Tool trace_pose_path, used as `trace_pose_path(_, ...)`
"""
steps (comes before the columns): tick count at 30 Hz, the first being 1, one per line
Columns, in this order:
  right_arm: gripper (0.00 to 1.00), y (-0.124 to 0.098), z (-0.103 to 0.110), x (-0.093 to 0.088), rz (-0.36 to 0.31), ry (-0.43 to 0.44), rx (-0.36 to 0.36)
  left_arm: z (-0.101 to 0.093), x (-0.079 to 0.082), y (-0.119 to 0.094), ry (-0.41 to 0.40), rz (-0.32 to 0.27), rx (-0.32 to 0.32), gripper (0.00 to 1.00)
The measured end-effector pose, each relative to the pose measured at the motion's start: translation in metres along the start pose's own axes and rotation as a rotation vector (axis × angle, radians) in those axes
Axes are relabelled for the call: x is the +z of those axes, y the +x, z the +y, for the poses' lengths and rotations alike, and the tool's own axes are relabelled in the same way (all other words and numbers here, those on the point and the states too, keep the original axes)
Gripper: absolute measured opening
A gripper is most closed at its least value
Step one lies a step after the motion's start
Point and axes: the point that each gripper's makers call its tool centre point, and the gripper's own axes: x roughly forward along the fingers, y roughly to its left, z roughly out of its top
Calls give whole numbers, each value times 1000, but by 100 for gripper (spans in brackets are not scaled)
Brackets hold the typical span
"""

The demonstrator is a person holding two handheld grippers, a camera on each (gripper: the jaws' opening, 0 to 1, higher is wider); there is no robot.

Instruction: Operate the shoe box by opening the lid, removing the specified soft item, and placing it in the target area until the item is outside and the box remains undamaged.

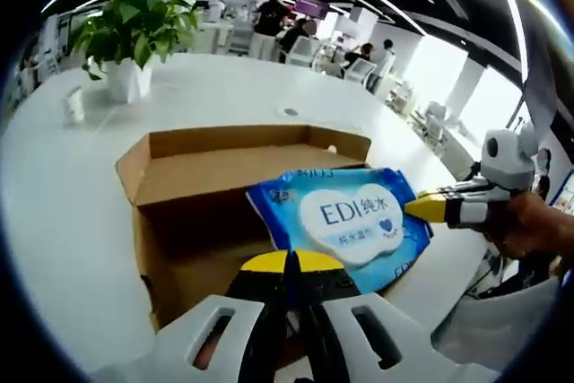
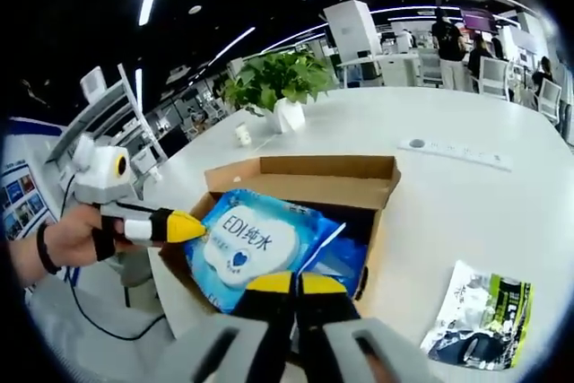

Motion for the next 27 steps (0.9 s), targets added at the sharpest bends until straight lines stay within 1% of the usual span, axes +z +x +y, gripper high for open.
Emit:
trace_pose_path(5, 0, -6, -5, 3, -16, 4, -10, -8, 7, 3, 68, 5, 5, 0)
trace_pose_path(11, 0, -16, -15, 5, -31, 12, -26, -19, 18, 7, 81, -5, -17, 0)
trace_pose_path(21, 0, -32, -31, 5, -51, 27, -56, -39, 26, 17, 115, -3, -42, 0)
trace_pose_path(27, 0, -44, -43, 1, -62, 42, -79, -54, 29, 24, 138, 1, -64, 0)
